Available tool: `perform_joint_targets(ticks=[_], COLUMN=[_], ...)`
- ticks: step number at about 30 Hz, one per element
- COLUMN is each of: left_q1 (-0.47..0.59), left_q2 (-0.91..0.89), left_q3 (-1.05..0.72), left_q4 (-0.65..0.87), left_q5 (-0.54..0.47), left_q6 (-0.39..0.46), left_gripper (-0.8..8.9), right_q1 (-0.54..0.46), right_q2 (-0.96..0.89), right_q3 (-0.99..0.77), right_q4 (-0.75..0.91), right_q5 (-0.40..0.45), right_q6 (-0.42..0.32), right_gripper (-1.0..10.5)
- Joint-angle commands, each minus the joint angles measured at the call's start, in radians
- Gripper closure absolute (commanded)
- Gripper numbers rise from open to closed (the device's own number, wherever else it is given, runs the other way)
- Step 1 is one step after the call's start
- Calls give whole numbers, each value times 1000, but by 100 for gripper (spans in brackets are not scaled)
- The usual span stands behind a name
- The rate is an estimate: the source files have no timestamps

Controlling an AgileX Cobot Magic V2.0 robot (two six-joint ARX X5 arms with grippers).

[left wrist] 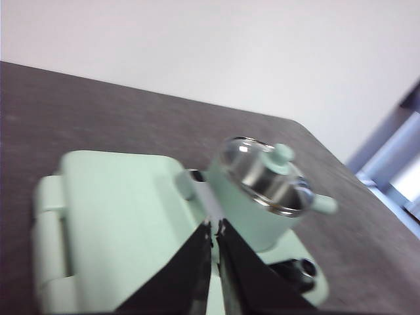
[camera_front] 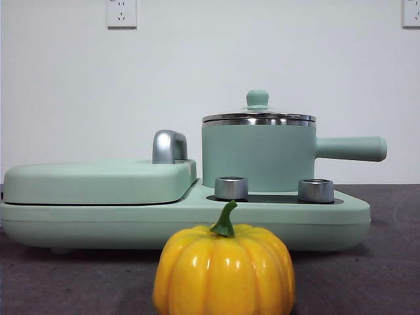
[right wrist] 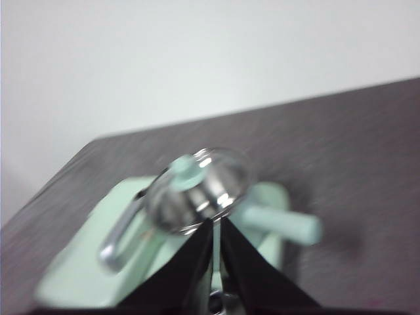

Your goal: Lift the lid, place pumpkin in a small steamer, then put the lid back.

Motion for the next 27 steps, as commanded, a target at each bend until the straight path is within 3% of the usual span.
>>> perform_joint_targets(ticks=[1, 5, 8, 16, 20, 22, 27], left_q1=[-11, -27, -42, -98, -123, -137, -181], left_q2=[85, 189, 249, 341, 382, 406, 492], left_q3=[100, 201, 259, 312, 312, 312, 327], left_q4=[-26, -47, -66, -63, -63, -49, 17], left_q5=[73, 202, 243, 252, 252, 251, 251], left_q6=[37, 83, 86, 63, 63, 62, 62], left_gripper=[791, 784, 764, 545, 365, 337, 337], right_q1=[-1, -1, -1, -1, -1, -1, -1], right_q2=[81, 179, 218, 230, 230, 230, 230], right_q3=[83, 175, 214, 230, 230, 230, 230], right_q4=[-56, -119, -124, -131, -132, -132, -132], right_q5=[-87, -207, -272, -293, -288, -282, -282], right_q6=[-60, -155, -196, -222, -222, -222, -222], right_gripper=[932, 932, 932, 921, 646, 533, 454])
